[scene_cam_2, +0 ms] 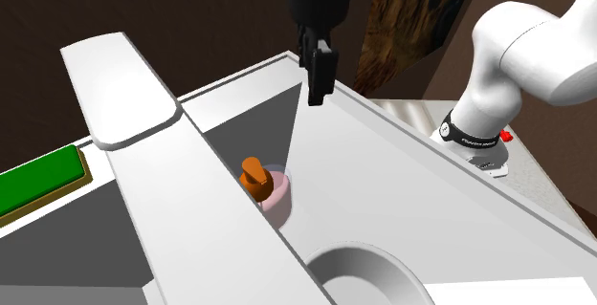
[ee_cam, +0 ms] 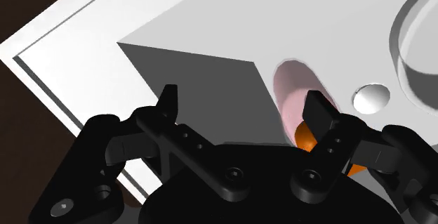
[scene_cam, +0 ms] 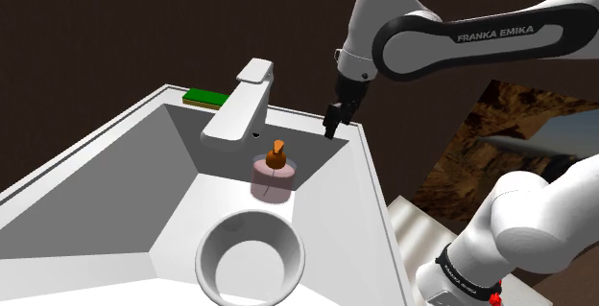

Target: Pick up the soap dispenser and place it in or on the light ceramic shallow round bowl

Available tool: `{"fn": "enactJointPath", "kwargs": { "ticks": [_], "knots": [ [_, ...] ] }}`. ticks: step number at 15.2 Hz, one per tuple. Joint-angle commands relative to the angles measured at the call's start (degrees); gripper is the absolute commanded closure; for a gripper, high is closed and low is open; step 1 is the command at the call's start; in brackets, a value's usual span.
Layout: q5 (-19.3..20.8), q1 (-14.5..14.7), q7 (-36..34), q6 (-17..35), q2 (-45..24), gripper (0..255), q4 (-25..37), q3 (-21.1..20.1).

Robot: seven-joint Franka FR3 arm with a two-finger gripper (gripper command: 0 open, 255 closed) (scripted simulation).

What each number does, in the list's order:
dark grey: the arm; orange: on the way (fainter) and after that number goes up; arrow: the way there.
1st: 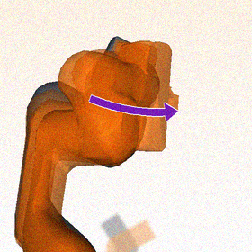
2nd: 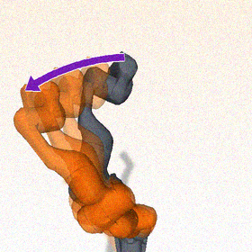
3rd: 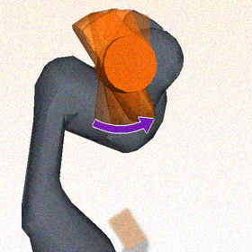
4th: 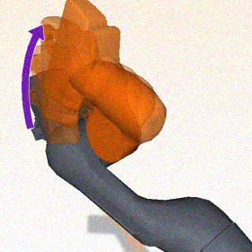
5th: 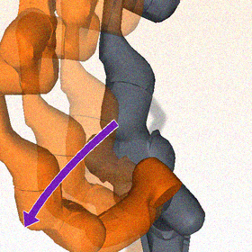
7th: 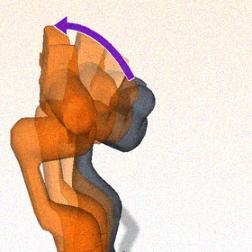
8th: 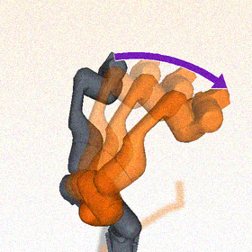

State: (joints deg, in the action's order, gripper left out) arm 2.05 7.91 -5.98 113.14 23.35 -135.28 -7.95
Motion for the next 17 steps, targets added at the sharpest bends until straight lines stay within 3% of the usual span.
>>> {"fn": "enactJointPath", "kwargs": {
  "ticks": [1,11,17],
  "knots": [
    [-0.4,0.8,0.4,3.2,-3.4,0,0.0,-0.7],
    [-0.5,4.3,1.7,15.1,-21.1,0,4.6,-4.7],
    [0.3,4.3,1.1,19.1,-23.6,0,3.1,-4.7]
  ]
}}
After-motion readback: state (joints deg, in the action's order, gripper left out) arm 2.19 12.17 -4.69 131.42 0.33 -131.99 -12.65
